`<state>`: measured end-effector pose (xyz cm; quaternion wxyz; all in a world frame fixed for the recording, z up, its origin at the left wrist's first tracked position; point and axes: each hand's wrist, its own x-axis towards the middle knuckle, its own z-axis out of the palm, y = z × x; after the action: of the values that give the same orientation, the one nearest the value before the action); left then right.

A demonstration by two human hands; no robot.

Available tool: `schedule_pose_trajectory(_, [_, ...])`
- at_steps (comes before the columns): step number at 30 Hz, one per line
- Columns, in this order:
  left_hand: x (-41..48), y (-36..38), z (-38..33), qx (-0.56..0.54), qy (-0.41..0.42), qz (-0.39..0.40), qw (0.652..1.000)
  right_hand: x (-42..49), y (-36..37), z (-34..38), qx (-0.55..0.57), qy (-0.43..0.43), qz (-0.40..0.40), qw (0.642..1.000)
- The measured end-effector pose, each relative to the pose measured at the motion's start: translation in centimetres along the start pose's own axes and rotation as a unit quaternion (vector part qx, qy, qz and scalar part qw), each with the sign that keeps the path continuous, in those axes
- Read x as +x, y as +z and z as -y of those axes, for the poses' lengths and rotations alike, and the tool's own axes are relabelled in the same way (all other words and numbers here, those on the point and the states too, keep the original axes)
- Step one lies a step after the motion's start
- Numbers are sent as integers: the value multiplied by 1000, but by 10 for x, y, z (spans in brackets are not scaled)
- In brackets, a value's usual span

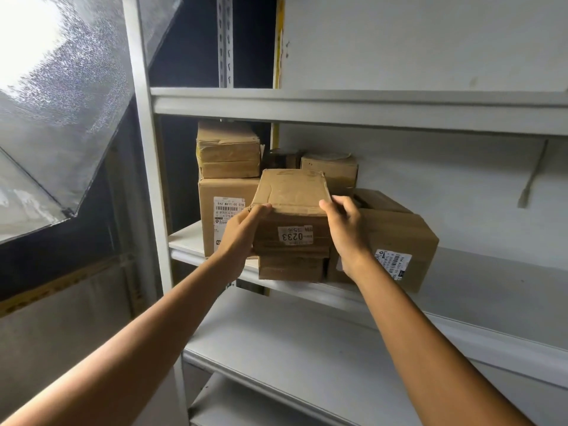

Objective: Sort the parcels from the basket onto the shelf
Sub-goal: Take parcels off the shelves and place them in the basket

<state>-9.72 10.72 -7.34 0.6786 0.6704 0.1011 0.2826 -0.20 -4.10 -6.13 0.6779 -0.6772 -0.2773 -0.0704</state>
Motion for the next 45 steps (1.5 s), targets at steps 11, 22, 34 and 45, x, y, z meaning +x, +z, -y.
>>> schedule_pose_trajectory(11, [-35,14,-4,20,187,47,981,-27,-51,11,126,101,108,981])
schedule_pose_trajectory(22, [-86,85,23,29,143,158,977,-98,-142,-7,43,39,22,998])
schedule_pose_trajectory(34, [-182,265,77,20,58,345,937,-252,-324,-54,18,82,-156,984])
schedule_pose_trajectory(45, [-367,428,169,45,-55,505,860,-470,-481,-71,-57,194,-343,917])
